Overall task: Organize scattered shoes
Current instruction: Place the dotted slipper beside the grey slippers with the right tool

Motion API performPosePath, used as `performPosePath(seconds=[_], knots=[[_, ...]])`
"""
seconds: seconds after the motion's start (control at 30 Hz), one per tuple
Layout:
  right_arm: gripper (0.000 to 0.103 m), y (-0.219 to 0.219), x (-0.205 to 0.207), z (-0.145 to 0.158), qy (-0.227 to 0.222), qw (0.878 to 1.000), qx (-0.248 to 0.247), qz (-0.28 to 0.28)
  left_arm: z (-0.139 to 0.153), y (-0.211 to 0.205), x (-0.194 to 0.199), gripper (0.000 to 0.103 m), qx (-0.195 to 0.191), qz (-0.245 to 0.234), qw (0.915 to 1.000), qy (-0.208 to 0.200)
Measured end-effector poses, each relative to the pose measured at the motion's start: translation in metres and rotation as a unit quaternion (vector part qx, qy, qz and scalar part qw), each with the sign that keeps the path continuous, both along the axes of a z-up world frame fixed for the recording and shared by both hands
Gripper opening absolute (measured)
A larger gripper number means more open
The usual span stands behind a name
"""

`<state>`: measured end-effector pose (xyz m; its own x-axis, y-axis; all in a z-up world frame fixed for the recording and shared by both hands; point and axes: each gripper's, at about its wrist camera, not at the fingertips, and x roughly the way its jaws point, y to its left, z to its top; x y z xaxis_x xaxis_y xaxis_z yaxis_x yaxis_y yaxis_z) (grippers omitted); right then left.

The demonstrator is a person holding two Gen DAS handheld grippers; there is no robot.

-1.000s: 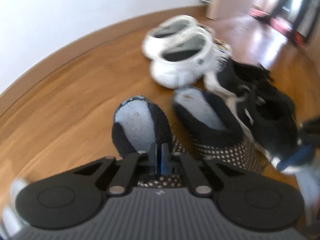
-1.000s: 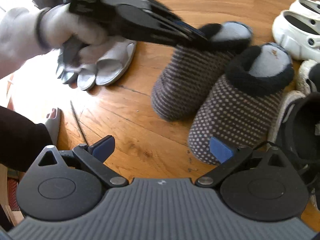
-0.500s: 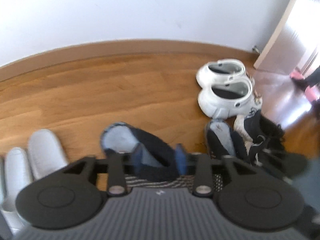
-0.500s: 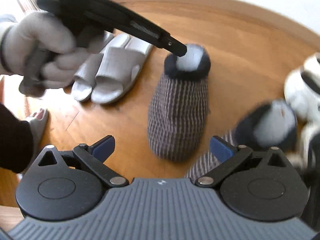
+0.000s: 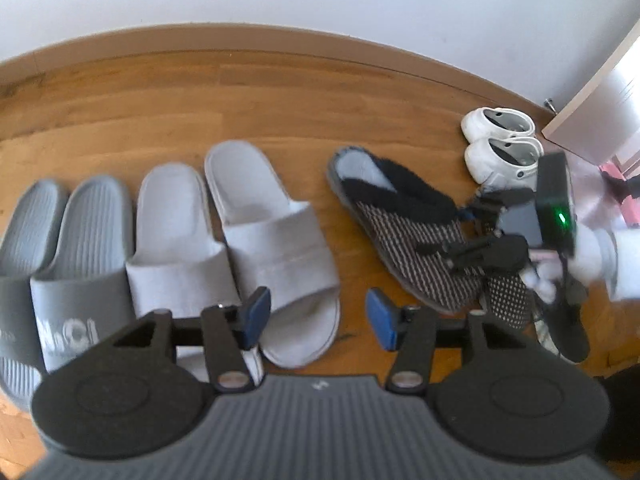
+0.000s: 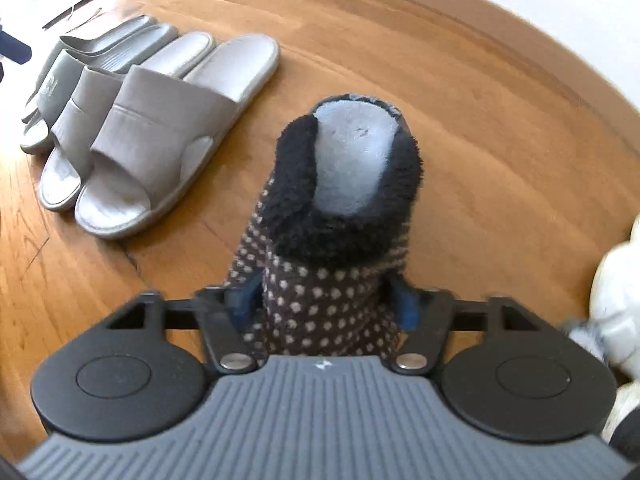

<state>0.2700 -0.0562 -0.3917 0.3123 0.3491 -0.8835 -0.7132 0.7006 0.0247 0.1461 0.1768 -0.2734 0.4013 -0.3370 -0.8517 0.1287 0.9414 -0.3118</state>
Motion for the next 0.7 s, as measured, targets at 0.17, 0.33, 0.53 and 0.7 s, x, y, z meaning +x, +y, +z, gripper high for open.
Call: performPosePath(seconds=[0.17,0.33,0.53,0.7], knots=[[0.044,0.029,0.015,0.002,-0.026,0.999,-0.013,0.025,0.011,0.002,-0.004,0.053,-0.020,-0.020,0.9994,-0.021],[0.044,0.067,0.026,0.003,-0.047,0.995,-0.027,0.084,0.019,0.009,-0.016,0.055,-0.031,-0.037,0.9983,-0.033],[0.043,0.084,0.030,0.011,0.019,1.000,0.000,0.009,0.015,0.014,-0.017,0.056,-0.041,-0.019,0.9989,-0.011],[0.043,0.083,0.029,0.009,0.076,0.995,0.027,-0.059,0.018,0.014,-0.020,0.056,-0.042,-0.008,0.9991,-0.005]])
